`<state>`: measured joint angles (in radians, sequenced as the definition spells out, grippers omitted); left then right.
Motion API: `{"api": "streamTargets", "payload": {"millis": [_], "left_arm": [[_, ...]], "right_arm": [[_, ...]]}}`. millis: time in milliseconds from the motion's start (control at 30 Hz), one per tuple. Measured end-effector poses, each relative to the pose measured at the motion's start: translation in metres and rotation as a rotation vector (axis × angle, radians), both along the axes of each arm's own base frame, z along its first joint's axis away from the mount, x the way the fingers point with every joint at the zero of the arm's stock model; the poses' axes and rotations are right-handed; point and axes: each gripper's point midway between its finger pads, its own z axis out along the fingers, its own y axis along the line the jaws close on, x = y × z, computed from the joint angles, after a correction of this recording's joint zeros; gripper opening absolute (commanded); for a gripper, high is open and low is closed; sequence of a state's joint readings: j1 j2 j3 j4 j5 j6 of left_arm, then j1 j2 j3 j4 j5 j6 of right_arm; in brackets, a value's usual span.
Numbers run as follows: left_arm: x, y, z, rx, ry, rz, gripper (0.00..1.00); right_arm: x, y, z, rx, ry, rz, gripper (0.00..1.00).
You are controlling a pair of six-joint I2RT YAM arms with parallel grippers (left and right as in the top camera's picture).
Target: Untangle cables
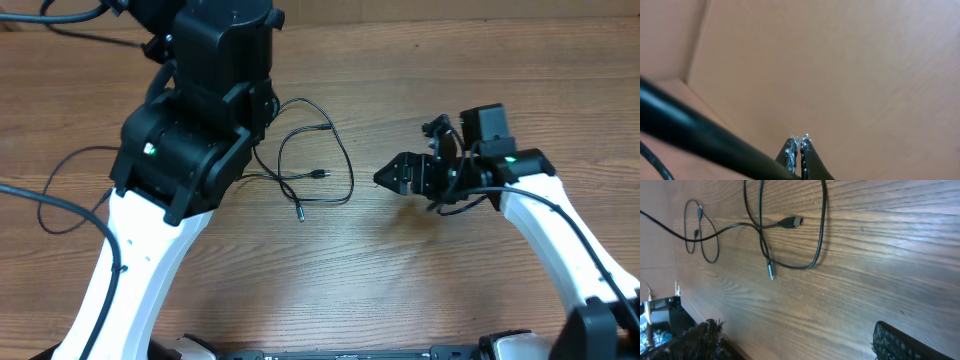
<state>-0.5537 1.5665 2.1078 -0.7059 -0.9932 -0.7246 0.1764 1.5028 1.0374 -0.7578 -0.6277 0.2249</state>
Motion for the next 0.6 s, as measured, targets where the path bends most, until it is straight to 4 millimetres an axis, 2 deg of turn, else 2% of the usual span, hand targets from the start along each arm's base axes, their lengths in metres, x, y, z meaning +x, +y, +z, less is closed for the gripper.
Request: {"api": "streamTargets", "payload": {"millis": [67,100,333,600], "left_arm": [[0.004,-0.004,0.006,-0.035,-0.042,-0.011,0.04],[0.005,-0.005,0.016,-0.071,-0.091,-0.016,0.04],[0.007,0.009,0.049,-0.119,-0.238,0.012,0.04],[0.011,0.042,0.081,-0.172,-0.402,0.058,0.04]], "right_arm": [[0.003,0.009,-0.009,0.001,0.013,0.013,0.96],[0.002,0.017,-0.016,0.002,0.027,0.030,0.97],[0.003,0.045,-0.016,0.019,-0.027,0.097,0.97],[0.004,0.048,-0.015,0.022,-0.037,0.105,0.97]]}}
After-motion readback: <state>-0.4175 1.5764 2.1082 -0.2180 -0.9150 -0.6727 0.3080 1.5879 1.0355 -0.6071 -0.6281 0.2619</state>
